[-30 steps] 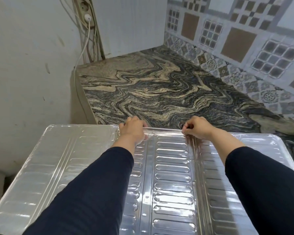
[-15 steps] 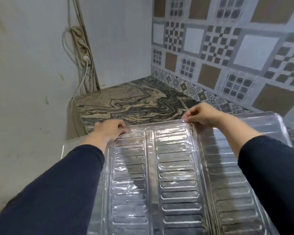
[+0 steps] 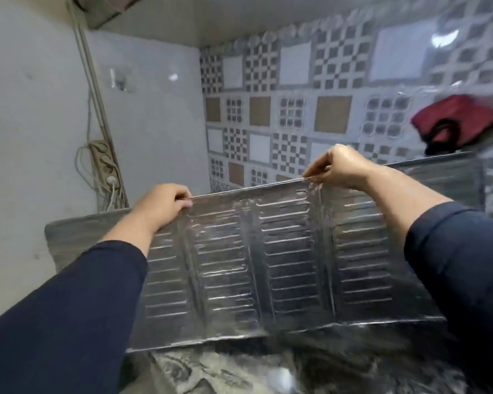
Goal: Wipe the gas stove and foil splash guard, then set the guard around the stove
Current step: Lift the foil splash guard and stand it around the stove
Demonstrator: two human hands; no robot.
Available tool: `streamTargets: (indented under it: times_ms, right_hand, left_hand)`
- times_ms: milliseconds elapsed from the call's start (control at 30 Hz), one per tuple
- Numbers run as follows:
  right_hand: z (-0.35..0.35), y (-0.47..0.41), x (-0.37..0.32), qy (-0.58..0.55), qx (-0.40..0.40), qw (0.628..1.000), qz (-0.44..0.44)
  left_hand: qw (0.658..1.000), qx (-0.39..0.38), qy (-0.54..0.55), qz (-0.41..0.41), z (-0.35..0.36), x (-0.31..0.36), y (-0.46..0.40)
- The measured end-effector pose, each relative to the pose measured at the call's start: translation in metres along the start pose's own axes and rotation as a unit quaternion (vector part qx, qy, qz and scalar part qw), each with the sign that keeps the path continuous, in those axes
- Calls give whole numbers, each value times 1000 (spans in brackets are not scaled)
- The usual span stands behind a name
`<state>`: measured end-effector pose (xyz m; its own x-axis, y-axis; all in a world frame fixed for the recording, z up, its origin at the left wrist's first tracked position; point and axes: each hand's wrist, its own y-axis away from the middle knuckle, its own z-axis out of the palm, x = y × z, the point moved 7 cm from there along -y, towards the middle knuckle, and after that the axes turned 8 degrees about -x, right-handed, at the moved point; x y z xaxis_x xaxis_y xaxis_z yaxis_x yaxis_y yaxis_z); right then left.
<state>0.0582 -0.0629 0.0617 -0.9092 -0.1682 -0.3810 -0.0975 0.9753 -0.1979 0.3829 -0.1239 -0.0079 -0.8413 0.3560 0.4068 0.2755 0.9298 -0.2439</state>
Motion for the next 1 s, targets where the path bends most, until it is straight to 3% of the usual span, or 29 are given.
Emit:
streamTargets:
  times_ms: [267,467,667,1000]
  right_hand:
    - [-123,73,42,21,178,982,61]
    - [-206,133,85,88,302,944,103]
    - [-252,212,147,138,349,916,143]
    - [-272,318,279,171,345,895,225]
  left_hand:
    - [991,100,12,90,-31,126,-36]
    - [965,189,21,183,-25,246,-48]
    - [948,177,76,253,26,352,-53]
    - [929,116,118,332,139,497,-36]
